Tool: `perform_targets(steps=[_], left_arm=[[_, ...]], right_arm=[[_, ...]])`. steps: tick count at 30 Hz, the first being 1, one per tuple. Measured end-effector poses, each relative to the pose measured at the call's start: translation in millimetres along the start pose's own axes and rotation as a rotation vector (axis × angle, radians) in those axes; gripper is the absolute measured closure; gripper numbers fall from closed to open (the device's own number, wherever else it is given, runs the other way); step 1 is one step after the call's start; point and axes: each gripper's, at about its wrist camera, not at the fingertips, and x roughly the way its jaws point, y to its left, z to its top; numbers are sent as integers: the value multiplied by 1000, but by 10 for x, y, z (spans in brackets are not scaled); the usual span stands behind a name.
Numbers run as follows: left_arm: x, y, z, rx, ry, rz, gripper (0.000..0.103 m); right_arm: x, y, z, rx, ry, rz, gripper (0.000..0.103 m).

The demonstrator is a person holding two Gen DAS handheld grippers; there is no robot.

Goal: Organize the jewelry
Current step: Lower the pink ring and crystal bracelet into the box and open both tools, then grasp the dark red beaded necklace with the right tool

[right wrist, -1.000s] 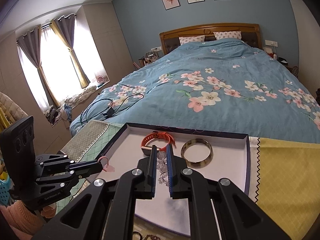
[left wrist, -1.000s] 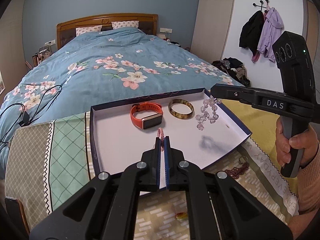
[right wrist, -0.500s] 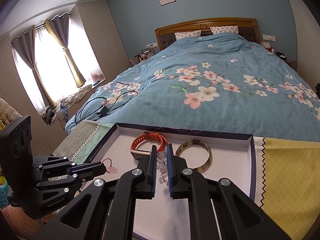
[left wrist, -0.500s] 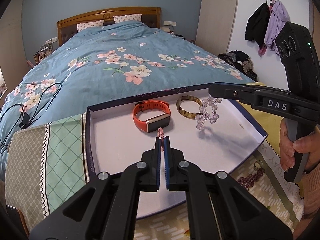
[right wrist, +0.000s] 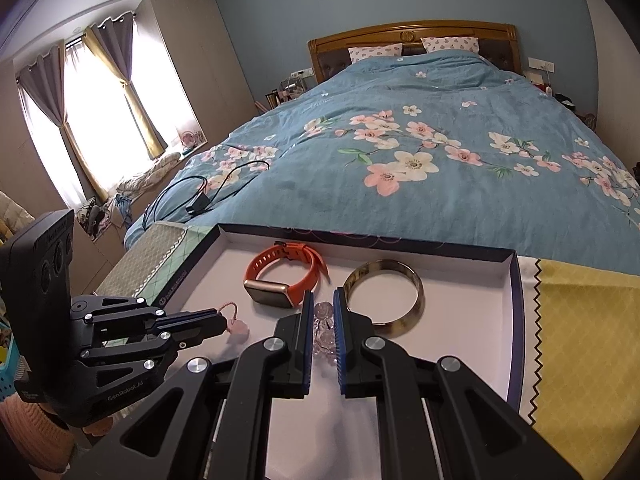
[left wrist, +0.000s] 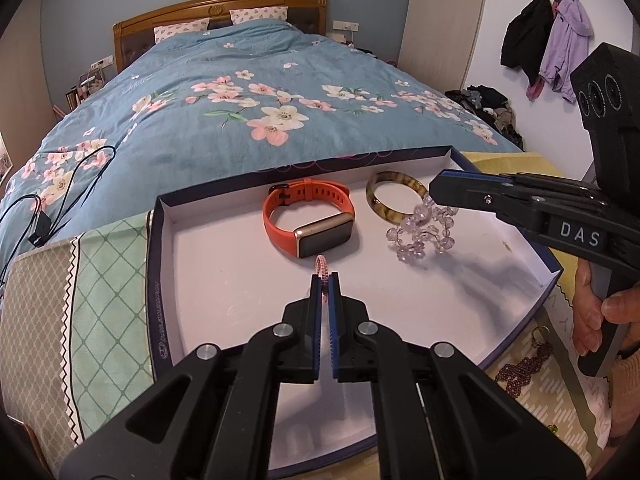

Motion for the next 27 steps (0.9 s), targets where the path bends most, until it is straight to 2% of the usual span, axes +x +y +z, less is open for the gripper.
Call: perform_targets(steps=[6, 8, 10, 13, 14, 20, 27], left_arm=[[119, 13, 64, -13, 16, -3, 99], [162, 11, 84, -17, 23, 0, 99], [179, 15, 90, -17, 25, 3, 94], [157, -7, 80, -14, 12, 7, 87], [133, -4, 78, -14, 5, 5, 82], [-195, 33, 79, -28, -80, 41, 66], [-759, 13, -112, -3, -167, 30, 61]], right_arm=[[13, -53, -21, 26, 8, -7, 91], [-18, -63, -18, 31, 0, -9, 86], [-83, -66, -10, 34, -17, -9, 77], [-180, -58, -9, 31, -35, -9, 75], [-222, -55, -12, 29, -43, -7, 75], [-493, 10, -88, 6, -63, 19, 69], [-792, 155, -383, -67, -42, 29, 68]])
